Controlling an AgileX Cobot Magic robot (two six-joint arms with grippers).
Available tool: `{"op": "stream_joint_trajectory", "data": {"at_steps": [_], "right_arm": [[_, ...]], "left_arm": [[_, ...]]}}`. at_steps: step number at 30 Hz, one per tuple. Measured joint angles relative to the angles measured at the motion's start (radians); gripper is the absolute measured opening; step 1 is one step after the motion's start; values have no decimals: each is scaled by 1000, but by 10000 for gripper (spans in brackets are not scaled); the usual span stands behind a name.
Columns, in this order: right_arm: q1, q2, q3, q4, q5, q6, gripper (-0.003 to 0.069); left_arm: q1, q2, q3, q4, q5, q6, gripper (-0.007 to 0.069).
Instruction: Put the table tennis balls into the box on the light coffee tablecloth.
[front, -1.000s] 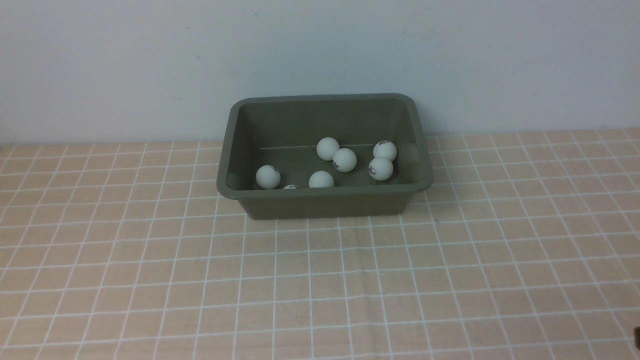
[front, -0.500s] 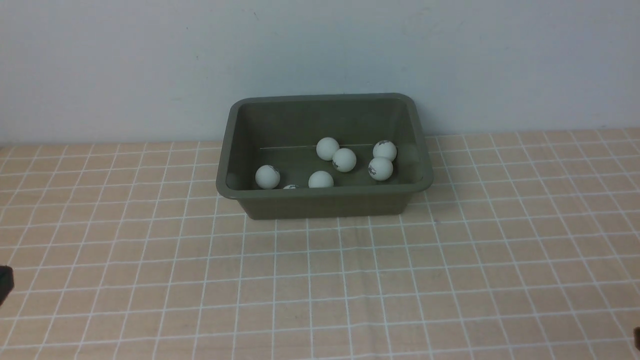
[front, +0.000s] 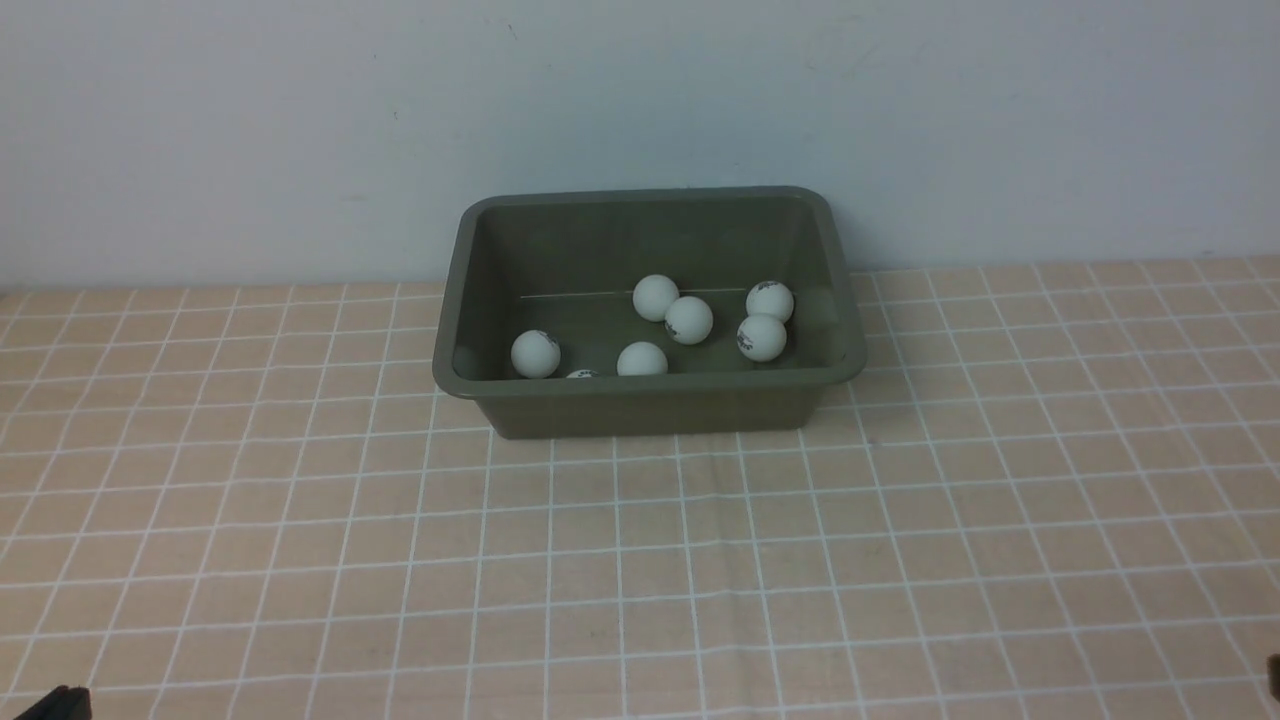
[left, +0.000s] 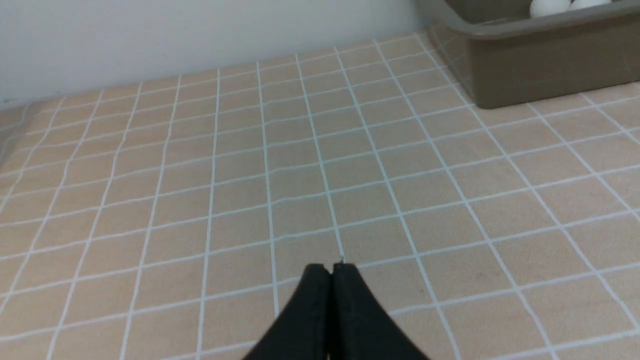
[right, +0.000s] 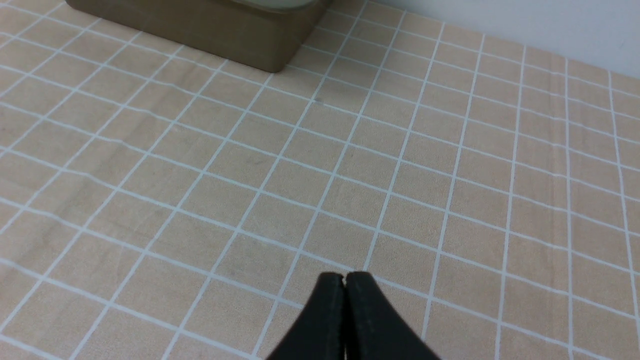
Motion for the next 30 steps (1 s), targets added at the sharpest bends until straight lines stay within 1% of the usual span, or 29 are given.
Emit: {"op": "stream_joint_trajectory", "data": {"at_steps": [2,10,17,30], "right_arm": [[0,0,0,0,0,0,-15],[0,0,0,0,0,0,-15],[0,0,0,0,1,0,-15],[0,0,0,0,1,0,-15]], "left_arm": [[0,-10,2,15,15,-20,-69],[0,-41,3,25,95,-26,-69],[0,-92,2,27,104,-29,-69],[0,-92,2,27,104,-29,-69]]}}
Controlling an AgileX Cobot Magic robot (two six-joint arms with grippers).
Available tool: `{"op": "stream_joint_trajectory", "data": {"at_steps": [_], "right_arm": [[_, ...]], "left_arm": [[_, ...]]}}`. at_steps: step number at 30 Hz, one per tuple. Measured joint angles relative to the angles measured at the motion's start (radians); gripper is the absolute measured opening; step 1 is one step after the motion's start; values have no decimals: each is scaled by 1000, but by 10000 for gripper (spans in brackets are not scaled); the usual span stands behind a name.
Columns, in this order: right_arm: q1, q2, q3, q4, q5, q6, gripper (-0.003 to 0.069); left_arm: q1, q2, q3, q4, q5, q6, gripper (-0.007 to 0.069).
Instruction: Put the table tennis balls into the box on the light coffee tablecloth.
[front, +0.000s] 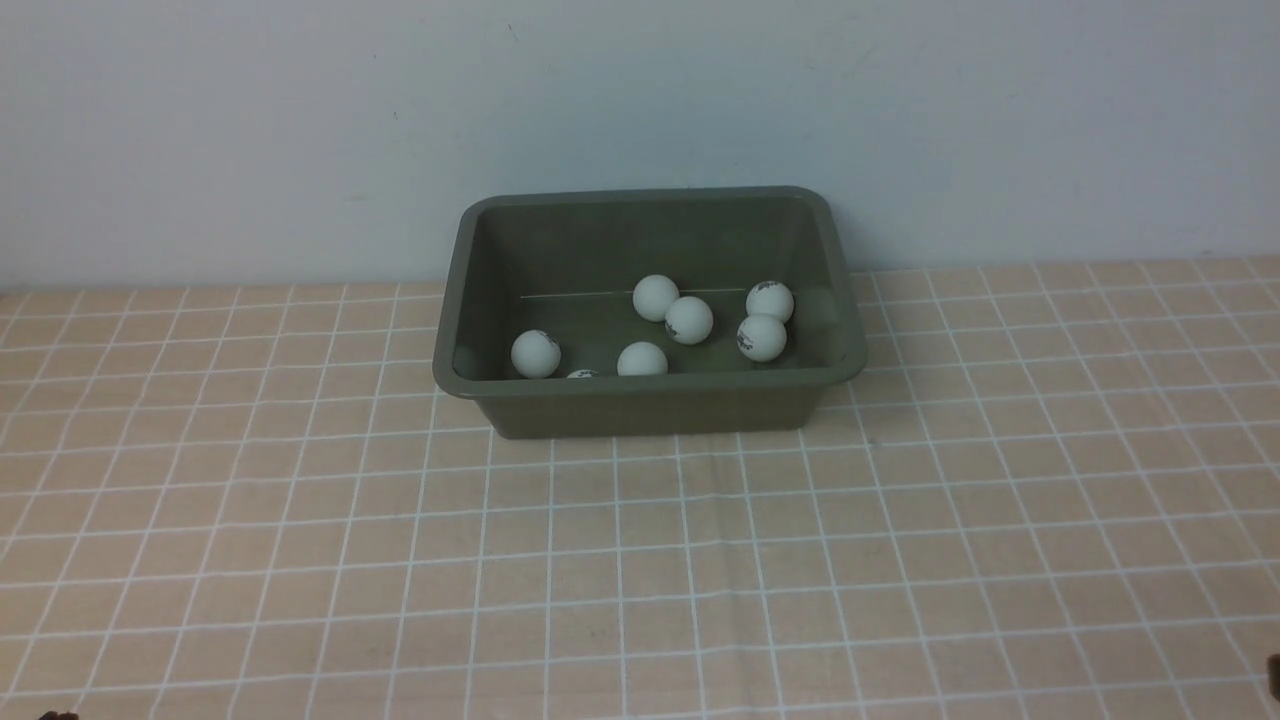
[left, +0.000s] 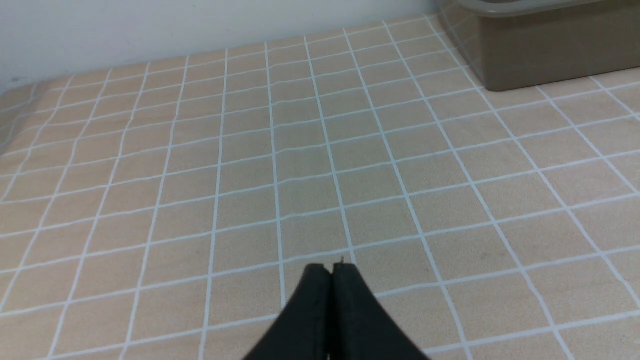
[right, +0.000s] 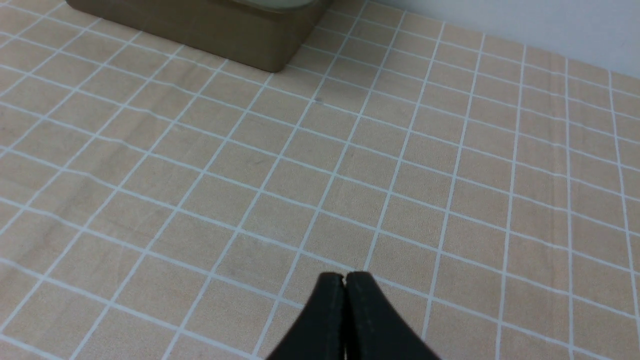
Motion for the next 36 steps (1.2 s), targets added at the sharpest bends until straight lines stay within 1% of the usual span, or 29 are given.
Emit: {"op": "stream_joint_trajectory", "data": {"at_steps": [15,17,20,23,27,28,29,32,36], "right_arm": [[0,-5,0,0,0,0,-15],[-1,-20,0,0,1,0,-15],[-19,-119,0,-22,-8,-5,-15],[-35,-202,1,-23,-63,4,-15],[-94,-312,48,-12,-252,59,-15],[-94,-314,48,-12,-259,62,-15],[-121,-320,83,-12,-298,78,-15],[-151,-320,147,-10,-324,103,-15],[-169,-320,225,-7,-322,124,-15]], "left_arm": [[1,0,0,0,0,-2,-69],[1,0,0,0,0,-2,-69],[1,0,0,0,0,-2,-69],[1,0,0,0,0,-2,-69],[1,0,0,0,0,-2,-69],[1,0,0,0,0,-2,-69],[1,0,0,0,0,-2,-69],[1,0,0,0,0,-2,-69],[1,0,0,0,0,-2,-69]]}}
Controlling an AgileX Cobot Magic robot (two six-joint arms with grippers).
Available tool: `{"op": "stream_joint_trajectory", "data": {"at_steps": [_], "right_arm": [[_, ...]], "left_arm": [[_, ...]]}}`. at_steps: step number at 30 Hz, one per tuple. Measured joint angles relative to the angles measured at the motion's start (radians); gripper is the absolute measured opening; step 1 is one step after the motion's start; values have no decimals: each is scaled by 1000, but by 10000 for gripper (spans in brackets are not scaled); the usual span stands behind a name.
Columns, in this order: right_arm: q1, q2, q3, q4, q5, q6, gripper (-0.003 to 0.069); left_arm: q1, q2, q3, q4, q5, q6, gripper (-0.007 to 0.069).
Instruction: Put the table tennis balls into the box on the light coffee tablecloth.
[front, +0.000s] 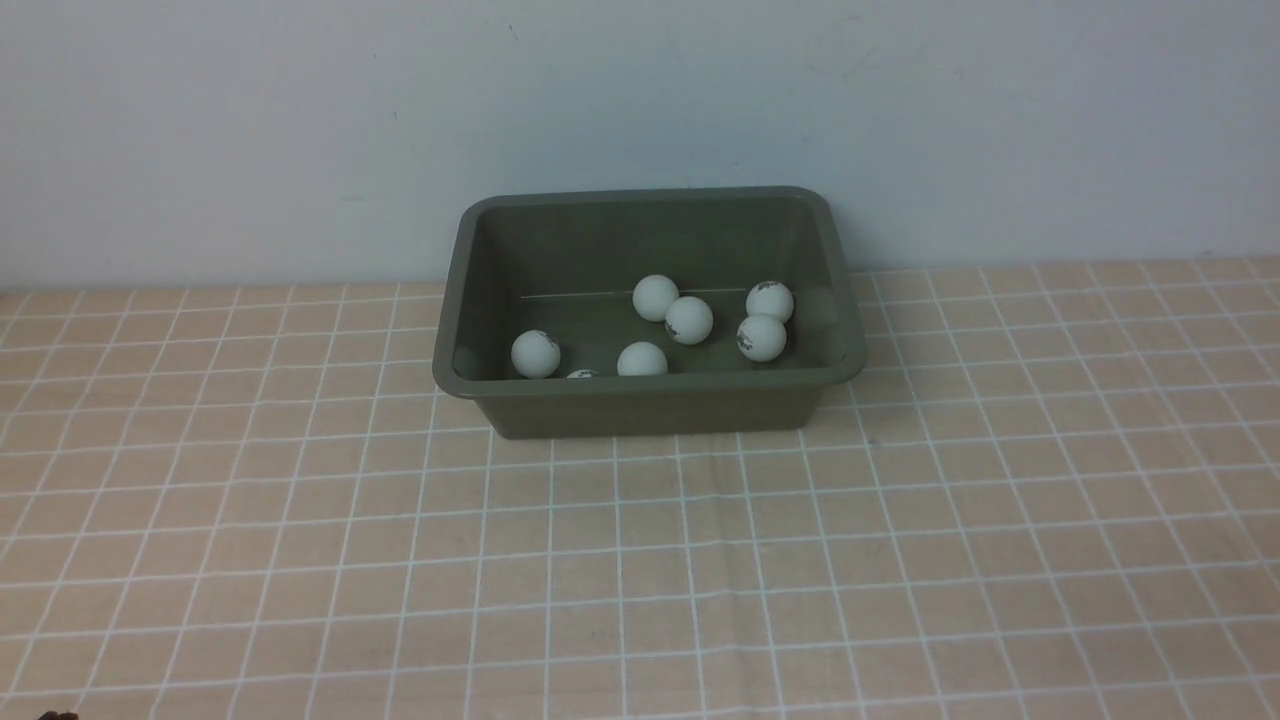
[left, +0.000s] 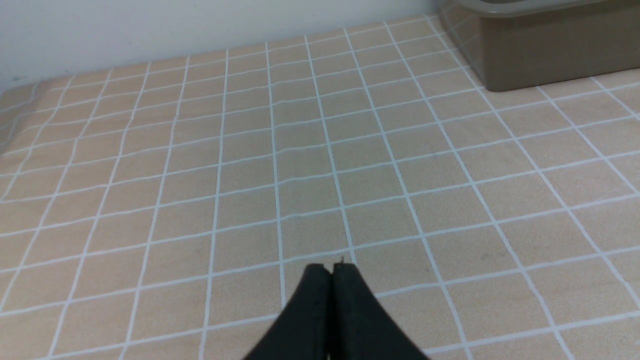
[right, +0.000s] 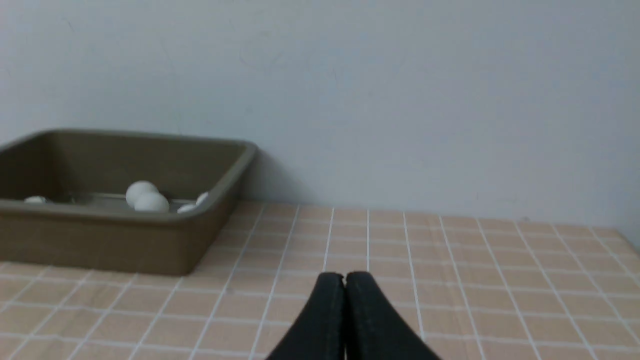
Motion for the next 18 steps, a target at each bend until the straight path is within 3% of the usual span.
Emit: {"op": "stream_joint_trajectory", "data": {"at_steps": [10,18], "right_arm": [[-98,0,66,3,72,3,-15],[-103,0,60,3,109,3,-15]], "left_arm": [[0,0,0,0,0,-1,-69],[0,0,0,0,0,-1,-69]]}}
